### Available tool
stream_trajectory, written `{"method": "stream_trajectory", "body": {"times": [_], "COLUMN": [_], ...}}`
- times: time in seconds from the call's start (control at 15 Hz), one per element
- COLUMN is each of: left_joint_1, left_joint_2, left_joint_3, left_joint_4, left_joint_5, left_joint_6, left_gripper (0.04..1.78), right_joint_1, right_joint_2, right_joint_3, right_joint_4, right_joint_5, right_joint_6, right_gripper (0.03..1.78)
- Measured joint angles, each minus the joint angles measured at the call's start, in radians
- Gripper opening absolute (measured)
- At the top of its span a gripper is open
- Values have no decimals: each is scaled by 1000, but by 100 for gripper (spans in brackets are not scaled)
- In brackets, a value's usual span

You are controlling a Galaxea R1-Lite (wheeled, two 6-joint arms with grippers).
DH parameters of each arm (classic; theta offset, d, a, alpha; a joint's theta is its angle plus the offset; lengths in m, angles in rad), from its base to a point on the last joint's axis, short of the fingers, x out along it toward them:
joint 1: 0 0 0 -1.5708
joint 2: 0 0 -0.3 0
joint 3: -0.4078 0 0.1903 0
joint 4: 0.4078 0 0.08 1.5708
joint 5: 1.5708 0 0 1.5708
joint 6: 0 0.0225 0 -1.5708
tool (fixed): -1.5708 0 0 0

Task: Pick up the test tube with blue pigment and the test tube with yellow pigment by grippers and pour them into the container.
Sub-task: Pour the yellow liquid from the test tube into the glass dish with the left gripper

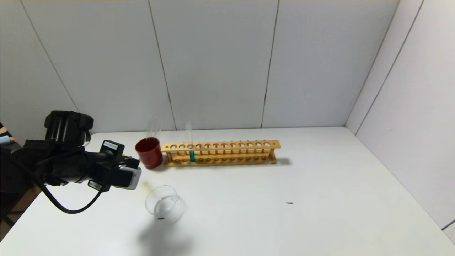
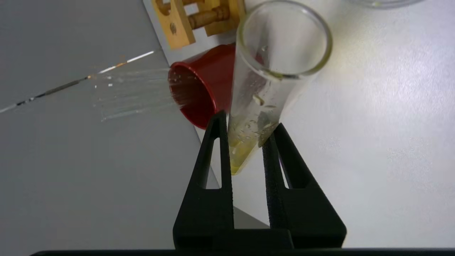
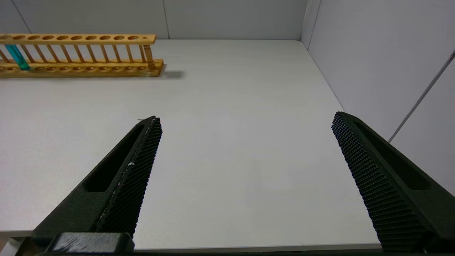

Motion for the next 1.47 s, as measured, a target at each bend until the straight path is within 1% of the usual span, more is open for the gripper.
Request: {"method": "stream_trajectory", "body": {"times": [0.27, 0.73, 0.93, 1.27, 1.47], "left_joint_1": [-31, -35, -41, -53, -84], "left_joint_2": [29, 59, 78, 91, 95], "left_joint_3": [-3, -27, -31, -38, -38], "left_joint_4": [-2, -2, -3, -11, -10], "left_joint_5": [35, 81, 89, 100, 149], "left_joint_6": [32, 130, 136, 210, 214], "left_gripper": [31, 31, 31, 31, 31], "right_joint_1": [0, 0, 0, 0, 0], "right_joint_2": [0, 0, 0, 0, 0], "right_joint_3": [0, 0, 0, 0, 0], "right_joint_4": [0, 0, 0, 0, 0], "right_joint_5": [0, 0, 0, 0, 0], "right_joint_6": [0, 0, 0, 0, 0], "right_gripper": [175, 175, 175, 175, 175]}}
